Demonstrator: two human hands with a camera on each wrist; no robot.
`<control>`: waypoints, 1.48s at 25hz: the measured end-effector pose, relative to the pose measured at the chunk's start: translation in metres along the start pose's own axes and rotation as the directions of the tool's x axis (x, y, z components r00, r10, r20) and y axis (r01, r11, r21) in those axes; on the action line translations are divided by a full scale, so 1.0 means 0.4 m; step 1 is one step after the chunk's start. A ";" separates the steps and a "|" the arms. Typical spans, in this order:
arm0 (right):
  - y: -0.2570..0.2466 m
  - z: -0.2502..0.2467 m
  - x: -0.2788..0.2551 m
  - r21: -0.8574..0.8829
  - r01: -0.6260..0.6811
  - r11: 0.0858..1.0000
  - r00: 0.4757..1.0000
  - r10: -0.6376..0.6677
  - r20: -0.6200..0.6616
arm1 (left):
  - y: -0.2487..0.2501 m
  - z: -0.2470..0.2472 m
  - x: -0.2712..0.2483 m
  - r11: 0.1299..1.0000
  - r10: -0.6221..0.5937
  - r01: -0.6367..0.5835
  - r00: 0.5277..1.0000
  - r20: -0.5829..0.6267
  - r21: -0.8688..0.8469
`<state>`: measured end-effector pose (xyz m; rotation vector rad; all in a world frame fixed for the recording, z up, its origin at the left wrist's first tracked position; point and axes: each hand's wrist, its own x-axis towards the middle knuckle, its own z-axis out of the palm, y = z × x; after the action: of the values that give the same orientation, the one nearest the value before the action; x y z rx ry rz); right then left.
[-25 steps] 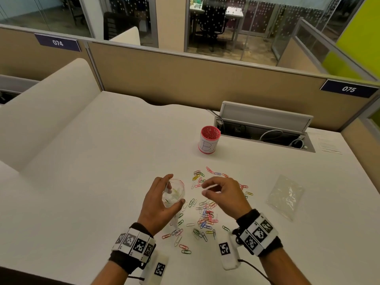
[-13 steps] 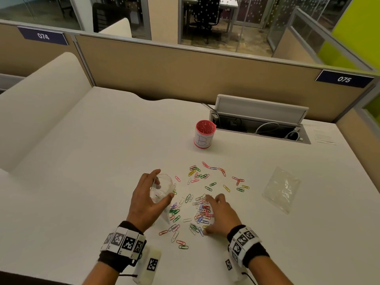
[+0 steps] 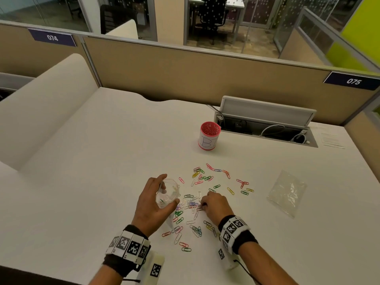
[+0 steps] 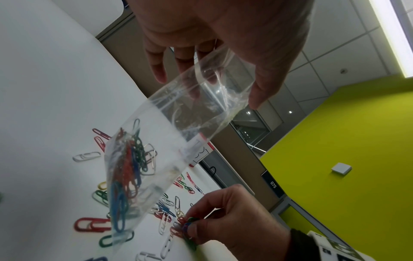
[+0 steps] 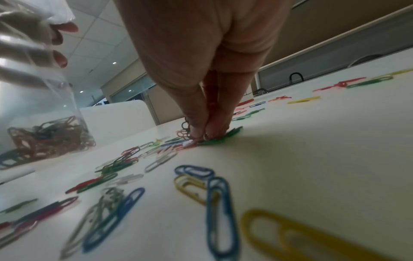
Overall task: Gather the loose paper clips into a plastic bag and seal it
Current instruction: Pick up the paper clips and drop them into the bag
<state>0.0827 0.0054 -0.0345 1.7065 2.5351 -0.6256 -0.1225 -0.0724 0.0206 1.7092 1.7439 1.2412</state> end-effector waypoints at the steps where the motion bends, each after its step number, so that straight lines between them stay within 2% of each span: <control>1: 0.004 -0.007 -0.002 0.003 -0.010 1.000 1.000 0.010 -0.007 | 0.001 0.001 0.000 1.000 -0.001 0.001 1.000 0.005 -0.002; 4: 0.002 -0.046 -0.016 0.097 -0.032 0.995 0.999 0.036 -0.036 | 0.005 0.010 0.005 1.000 0.008 -0.008 1.000 0.019 -0.011; 6: -0.015 -0.092 -0.030 0.271 -0.052 0.961 0.992 0.081 -0.098 | 0.010 0.019 0.008 1.000 0.015 -0.015 0.999 0.030 -0.017; 9: -0.055 -0.184 -0.053 0.621 0.027 0.783 0.973 0.121 -0.196 | 0.020 0.030 0.011 0.999 0.027 -0.026 0.999 0.046 -0.032; 11: -0.093 -0.250 -0.071 0.688 0.111 0.717 0.976 0.052 -0.213 | 0.027 0.036 0.013 0.999 0.028 -0.026 0.998 0.056 -0.043; 13: -0.134 -0.299 -0.087 0.681 0.181 0.710 0.976 -0.046 -0.211 | 0.032 0.041 0.013 0.998 0.035 -0.032 0.997 0.065 -0.051; 16: -0.179 -0.320 -0.094 0.620 0.234 0.749 0.971 -0.144 -0.192 | 0.037 0.045 0.013 0.997 0.046 -0.042 0.997 0.069 -0.066; 20: -0.213 -0.311 -0.087 0.470 0.229 0.853 0.973 -0.181 -0.145 | 0.039 0.040 0.010 0.996 0.053 -0.049 0.996 0.064 -0.074; 23: -0.228 -0.310 -0.088 0.393 0.232 0.890 0.971 -0.190 -0.143 | 0.035 0.034 0.007 0.996 0.051 -0.046 0.996 0.067 -0.081; 30: -0.237 -0.318 -0.088 0.348 0.262 0.900 0.960 -0.204 -0.193 | 0.037 0.038 0.008 0.995 0.068 -0.064 0.996 0.057 -0.075; 37: -0.238 -0.316 -0.097 0.426 0.335 0.840 0.940 -0.267 -0.212 | 0.039 0.040 0.009 0.995 0.070 -0.067 0.997 0.044 -0.071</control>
<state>0.0386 -0.0166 0.1210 1.5013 2.9741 -1.2556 -0.1014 -0.0664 0.0259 1.7570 1.6090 1.2660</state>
